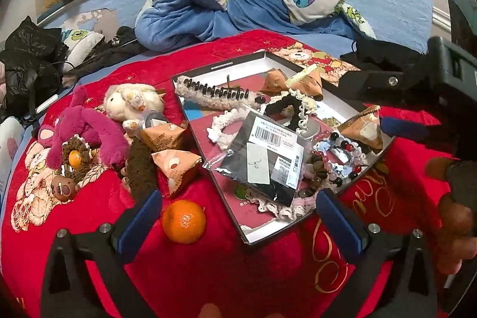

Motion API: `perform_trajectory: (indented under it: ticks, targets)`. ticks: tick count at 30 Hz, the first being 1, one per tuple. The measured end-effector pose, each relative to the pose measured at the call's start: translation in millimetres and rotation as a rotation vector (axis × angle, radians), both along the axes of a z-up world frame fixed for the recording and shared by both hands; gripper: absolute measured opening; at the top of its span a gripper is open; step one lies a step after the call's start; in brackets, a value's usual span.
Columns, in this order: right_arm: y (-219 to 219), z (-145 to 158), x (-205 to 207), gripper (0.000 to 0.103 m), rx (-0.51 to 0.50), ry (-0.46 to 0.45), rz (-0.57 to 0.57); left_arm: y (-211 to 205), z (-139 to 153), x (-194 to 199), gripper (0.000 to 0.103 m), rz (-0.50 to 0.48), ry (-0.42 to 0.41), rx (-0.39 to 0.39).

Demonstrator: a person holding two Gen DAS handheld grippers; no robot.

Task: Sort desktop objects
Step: 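Withdraw both open tools from the box toward the items on the bedspread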

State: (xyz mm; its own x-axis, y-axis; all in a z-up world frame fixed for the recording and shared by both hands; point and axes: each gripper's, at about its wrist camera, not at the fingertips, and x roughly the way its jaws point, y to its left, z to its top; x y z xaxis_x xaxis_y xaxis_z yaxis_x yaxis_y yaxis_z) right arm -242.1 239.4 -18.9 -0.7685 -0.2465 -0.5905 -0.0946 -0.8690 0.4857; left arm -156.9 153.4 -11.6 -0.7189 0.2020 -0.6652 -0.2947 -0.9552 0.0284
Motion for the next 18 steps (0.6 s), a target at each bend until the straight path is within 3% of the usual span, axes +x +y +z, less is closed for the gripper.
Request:
perform_trajectory:
  ticks: [11,18]
  targets:
    - [3,3,1,0.103,-0.031,0.016,-0.009,-14,3,0,0.103,0.049,0.014,0.003]
    - [-8,8,0,0.103,-0.057,0.045,0.018,-44,9,1,0.103,0.122,0.023,0.009]
